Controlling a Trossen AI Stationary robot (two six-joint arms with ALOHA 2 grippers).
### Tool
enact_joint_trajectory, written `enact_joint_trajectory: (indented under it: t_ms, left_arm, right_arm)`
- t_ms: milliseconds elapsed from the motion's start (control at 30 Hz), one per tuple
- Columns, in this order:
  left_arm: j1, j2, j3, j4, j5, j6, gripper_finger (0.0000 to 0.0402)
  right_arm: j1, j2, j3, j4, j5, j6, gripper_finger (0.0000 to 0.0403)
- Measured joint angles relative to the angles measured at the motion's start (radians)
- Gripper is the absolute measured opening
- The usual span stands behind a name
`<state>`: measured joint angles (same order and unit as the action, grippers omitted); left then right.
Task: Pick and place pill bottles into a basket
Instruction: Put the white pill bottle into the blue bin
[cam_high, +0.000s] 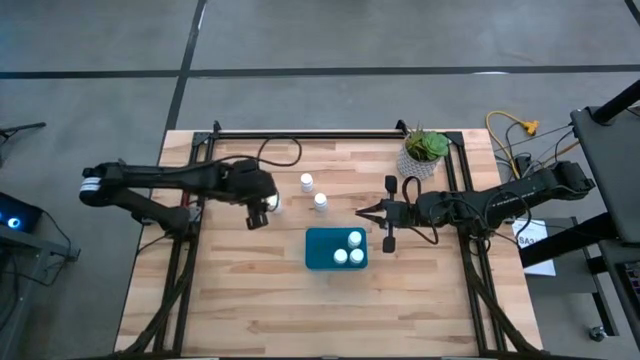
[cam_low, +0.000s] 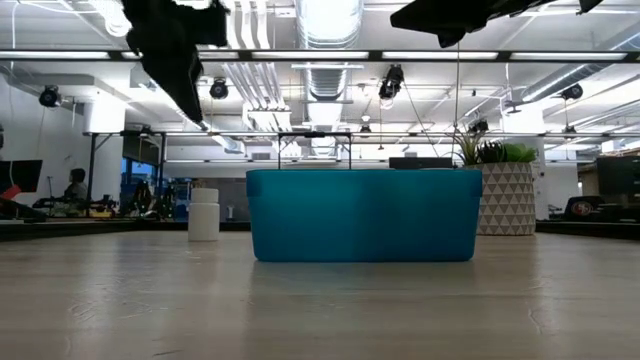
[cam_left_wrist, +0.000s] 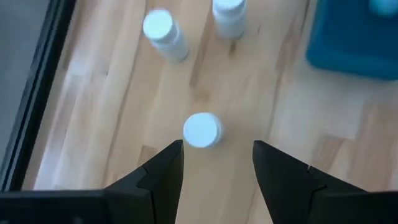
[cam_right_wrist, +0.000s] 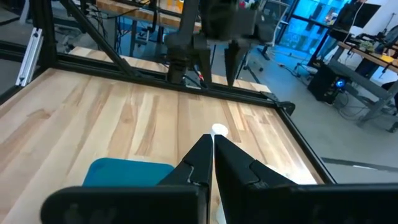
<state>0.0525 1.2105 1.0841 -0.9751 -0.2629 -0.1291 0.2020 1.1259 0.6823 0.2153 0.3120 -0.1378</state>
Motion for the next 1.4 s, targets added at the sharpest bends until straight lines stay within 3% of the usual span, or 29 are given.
enact_joint_trajectory:
  t_ms: [467, 933, 1400]
  left_arm:
    - [0.111, 0.155, -0.003, -0.008, 0.046, 0.221, 0.0176]
    - [0.132, 0.254, -0.004, 0.021, 0.089, 0.421, 0.0176]
    - [0.156, 0.303, -0.005, 0.064, 0.102, 0.463, 0.0176]
  right_arm:
    - [0.001, 0.000, 0.000, -0.002, -0.010, 0.007, 0.0008]
    - [0.000, 0.000, 0.000, -0.002, -0.051, 0.007, 0.0009]
    - [0.000, 0.000, 0.000, -0.002, -0.051, 0.012, 0.0008]
